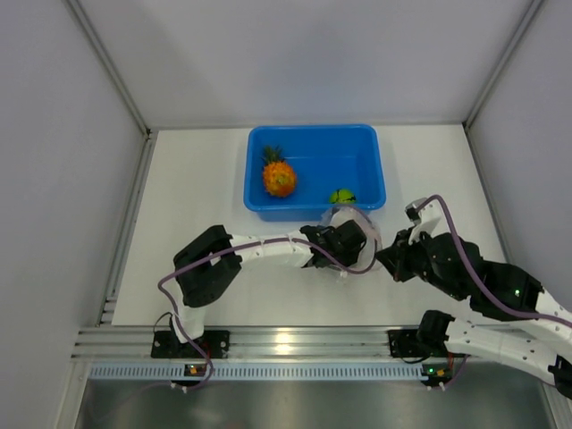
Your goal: Open the zip-top bag and remove the fake food
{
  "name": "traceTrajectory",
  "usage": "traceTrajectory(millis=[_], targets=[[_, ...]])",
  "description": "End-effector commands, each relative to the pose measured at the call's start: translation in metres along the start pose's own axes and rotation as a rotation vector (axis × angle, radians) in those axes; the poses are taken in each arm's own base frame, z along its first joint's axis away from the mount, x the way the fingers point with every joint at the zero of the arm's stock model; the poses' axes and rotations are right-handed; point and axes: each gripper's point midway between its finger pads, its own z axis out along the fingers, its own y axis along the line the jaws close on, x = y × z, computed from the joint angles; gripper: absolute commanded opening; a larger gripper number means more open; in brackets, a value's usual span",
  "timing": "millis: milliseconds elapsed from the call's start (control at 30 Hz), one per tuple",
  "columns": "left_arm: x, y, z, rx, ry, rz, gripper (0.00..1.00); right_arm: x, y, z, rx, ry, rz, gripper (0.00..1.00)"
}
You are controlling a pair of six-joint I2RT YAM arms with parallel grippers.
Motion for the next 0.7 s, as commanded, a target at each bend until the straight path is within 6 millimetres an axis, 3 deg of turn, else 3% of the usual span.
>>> traceTrajectory(millis=[0,100,300,433,567,667], targets=[[-0.016,0.001,-0.011,0.015,-0.029,-0.050,0.77,-0.036,-0.004,-0.017,0.035,-0.113,0.030,0.00],[-0.026,0.006,-0.023,0.005,-0.072,-0.072,0.73,-0.034,0.004,-0.016,0.001,-0.081,0.002,0.00],[-0.047,0.000,-0.044,0.039,-0.134,-0.100,0.70,-0.007,0.003,0.004,0.007,0.006,-0.049,0.00],[-0.061,-0.003,-0.055,0.052,-0.173,-0.108,0.63,0.001,0.000,0.008,0.015,0.030,-0.067,0.00],[-0.073,-0.003,-0.059,0.037,-0.212,-0.108,0.59,0.014,0.019,0.005,-0.096,0.105,-0.106,0.00],[-0.079,-0.004,-0.056,0.023,-0.230,-0.102,0.68,0.010,0.038,-0.004,-0.225,0.076,-0.107,0.00]])
